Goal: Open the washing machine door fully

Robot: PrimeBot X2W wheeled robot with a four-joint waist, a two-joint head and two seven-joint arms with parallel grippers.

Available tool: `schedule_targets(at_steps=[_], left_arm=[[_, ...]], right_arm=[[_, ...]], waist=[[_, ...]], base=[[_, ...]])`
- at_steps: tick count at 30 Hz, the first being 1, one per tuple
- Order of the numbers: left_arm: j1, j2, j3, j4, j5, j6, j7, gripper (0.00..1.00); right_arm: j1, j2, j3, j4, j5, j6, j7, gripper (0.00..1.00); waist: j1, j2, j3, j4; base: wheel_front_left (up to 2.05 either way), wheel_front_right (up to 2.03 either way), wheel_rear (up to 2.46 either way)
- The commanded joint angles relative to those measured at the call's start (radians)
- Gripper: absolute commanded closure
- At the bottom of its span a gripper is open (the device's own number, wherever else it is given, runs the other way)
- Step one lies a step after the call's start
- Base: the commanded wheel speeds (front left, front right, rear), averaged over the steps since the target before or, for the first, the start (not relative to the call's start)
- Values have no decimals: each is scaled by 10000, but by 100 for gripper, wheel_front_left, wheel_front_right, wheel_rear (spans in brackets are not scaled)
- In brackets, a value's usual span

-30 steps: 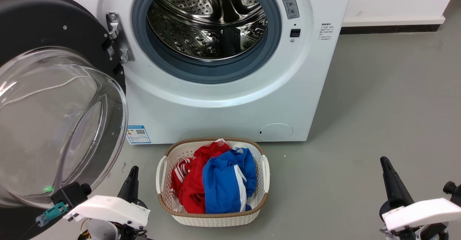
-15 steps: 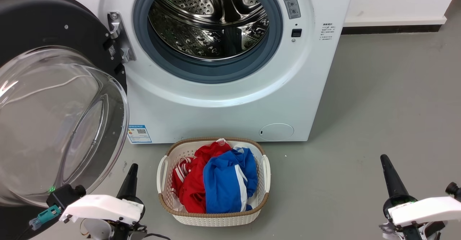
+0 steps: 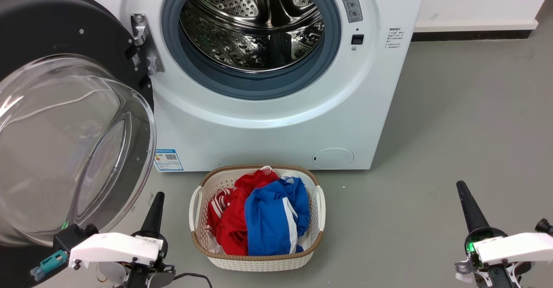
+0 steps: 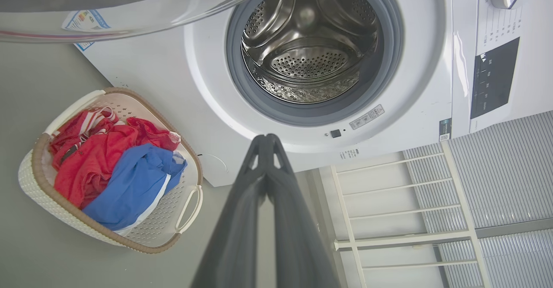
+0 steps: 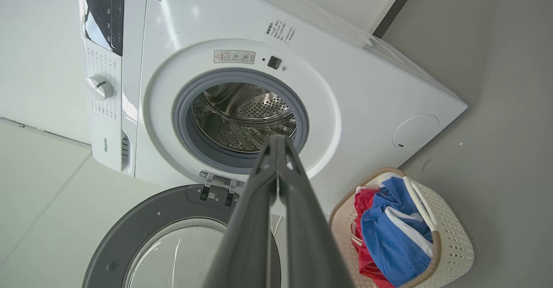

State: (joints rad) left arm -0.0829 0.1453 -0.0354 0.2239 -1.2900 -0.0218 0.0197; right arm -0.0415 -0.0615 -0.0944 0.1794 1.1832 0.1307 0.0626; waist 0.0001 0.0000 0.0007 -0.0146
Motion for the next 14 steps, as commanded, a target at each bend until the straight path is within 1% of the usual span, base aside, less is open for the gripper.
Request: schedule_targets(at_steps=[1, 14], left_arm=[[-222, -26, 114, -33, -183, -94, 39, 100], [-254, -308, 545, 45, -1158, -429, 314, 100]], right_arm=[[-244, 14, -34, -22, 231, 2, 45, 100], [-405, 51, -90, 203, 1520, 1, 193, 100]], waist=[[-1, 0, 0, 3], [-1, 0, 7, 42]], base=[[0, 0, 0], [0, 0, 0]])
